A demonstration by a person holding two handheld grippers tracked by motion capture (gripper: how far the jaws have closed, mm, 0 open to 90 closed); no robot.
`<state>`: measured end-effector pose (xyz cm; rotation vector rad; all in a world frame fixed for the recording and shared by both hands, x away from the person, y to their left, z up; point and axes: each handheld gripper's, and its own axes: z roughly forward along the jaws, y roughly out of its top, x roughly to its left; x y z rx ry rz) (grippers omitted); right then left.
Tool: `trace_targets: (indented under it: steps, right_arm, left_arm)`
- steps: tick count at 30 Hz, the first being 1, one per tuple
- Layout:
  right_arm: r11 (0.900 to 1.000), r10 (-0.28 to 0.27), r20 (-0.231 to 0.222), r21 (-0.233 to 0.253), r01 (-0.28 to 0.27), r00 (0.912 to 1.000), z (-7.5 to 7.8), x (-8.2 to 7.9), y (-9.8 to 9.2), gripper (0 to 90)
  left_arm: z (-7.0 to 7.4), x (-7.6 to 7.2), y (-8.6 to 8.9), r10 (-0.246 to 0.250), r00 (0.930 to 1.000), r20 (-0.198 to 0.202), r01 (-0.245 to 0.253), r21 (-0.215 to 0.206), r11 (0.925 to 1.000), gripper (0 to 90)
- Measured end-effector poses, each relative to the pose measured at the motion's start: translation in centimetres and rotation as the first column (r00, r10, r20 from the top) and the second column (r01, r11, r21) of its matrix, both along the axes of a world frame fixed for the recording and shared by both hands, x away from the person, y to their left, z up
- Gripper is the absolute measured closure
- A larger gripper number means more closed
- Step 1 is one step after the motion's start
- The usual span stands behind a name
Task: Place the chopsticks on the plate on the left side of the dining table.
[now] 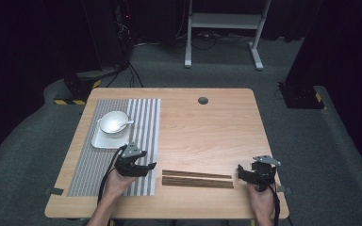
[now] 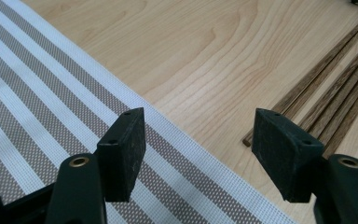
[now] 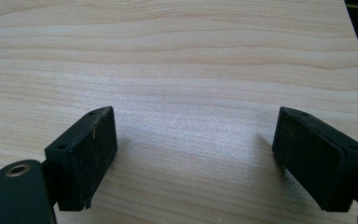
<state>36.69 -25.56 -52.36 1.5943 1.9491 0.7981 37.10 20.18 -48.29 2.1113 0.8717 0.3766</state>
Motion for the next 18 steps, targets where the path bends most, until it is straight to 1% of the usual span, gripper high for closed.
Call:
trace_targets:
  steps: [1, 4, 5, 9, 16, 18]
  right_arm:
    - [1.0, 0.0, 0.0, 0.0, 0.0, 1.0, 0.0, 0.0, 0.0, 13.3]
    - [1.0, 0.001, 0.0, 0.0, -0.001, 1.0, 0.0, 0.0, 0.0, 13.3]
    - [1.0, 0.001, 0.0, 0.0, -0.001, 1.0, 0.0, 0.0, 0.0, 13.3]
    - [1.0, 0.001, 0.0, 0.0, -0.001, 1.0, 0.0, 0.0, 0.0, 13.3]
    - [1.0, 0.003, 0.001, -0.002, -0.003, 1.0, 0.0, 0.0, 0.0, 13.3]
    - [1.0, 0.003, 0.001, -0.002, -0.003, 1.0, 0.0, 0.0, 0.0, 13.3]
  left_arm:
    - [0.2, 0.1, -0.2, -0.008, 1.0, 0.002, 0.008, 0.005, 1.0, 35.2]
    - [0.4, 0.3, -0.4, -0.013, 0.9999, 0.009, 0.013, 0.003, 0.9999, 35.5]
    - [0.4, 0.4, -0.5, -0.022, 0.9998, 0.0, 0.022, 0.01, 0.9997, 35.1]
    - [0.4, 0.5, -0.6, -0.027, 0.9996, -0.003, 0.027, 0.012, 0.9996, 34.4]
    - [1.0, 0.8, -1.2, -0.04, 0.9992, 0.004, 0.04, 0.001, 0.9992, 34.2]
    - [1.1, 0.9, -1.3, -0.046, 0.9989, 0.012, 0.046, -0.001, 0.999, 34.6]
